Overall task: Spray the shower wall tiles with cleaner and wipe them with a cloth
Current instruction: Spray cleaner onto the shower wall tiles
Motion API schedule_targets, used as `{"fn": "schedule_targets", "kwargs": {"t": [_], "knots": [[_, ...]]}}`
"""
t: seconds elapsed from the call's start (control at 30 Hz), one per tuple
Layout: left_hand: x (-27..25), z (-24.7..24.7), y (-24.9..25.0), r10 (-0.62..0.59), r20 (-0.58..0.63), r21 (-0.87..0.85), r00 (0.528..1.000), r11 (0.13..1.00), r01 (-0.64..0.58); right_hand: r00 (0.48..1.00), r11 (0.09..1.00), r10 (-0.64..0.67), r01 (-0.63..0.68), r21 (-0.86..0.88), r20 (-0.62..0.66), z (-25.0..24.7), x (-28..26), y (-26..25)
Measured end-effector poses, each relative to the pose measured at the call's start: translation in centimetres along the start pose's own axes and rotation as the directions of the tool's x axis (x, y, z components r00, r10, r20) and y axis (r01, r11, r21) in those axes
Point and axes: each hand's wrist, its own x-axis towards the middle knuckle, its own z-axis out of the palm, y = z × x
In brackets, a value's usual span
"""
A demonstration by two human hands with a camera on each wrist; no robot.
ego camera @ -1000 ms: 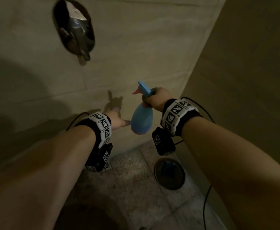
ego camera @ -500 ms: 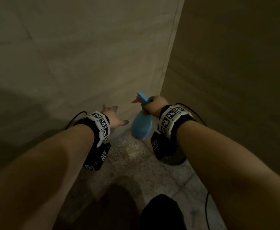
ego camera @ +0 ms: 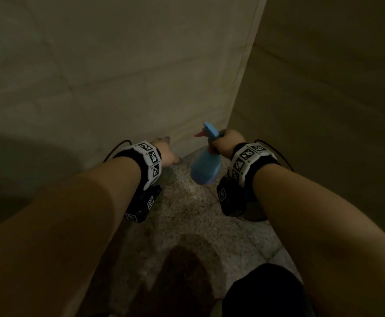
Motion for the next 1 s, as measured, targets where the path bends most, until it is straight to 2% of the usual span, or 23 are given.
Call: {"fn": "schedule_targets", "kwargs": {"t": [0.2, 0.53, 0.7, 1.0], "knots": [[1.9, 4.1, -1.5, -0.013, 0.002, 0.013, 1.000, 1.000, 0.013, 1.000, 1.000, -0.018, 0.018, -0.016, -0.008, 4.0, 2.0, 2.6], [4.1, 7.9, -3.3, -0.041, 0.046, 0.070, 0.998, 0.997, 0.037, 1.000, 0.996, -0.015, 0.012, -0.092, -0.024, 10.3, 4.9, 5.9], [5.5, 9.9, -3.9, -0.066, 0.078, 0.109, 0.995, 0.992, 0.058, 0.998, 0.999, 0.017, -0.015, -0.032, 0.065, 12.9, 6.9, 8.3], [7.8, 12.9, -4.8, -0.100, 0.152, 0.130, 0.983, 0.988, 0.080, 0.993, 0.994, 0.078, -0.084, 0.063, 0.092, 16.5, 10.5, 11.2]]}}
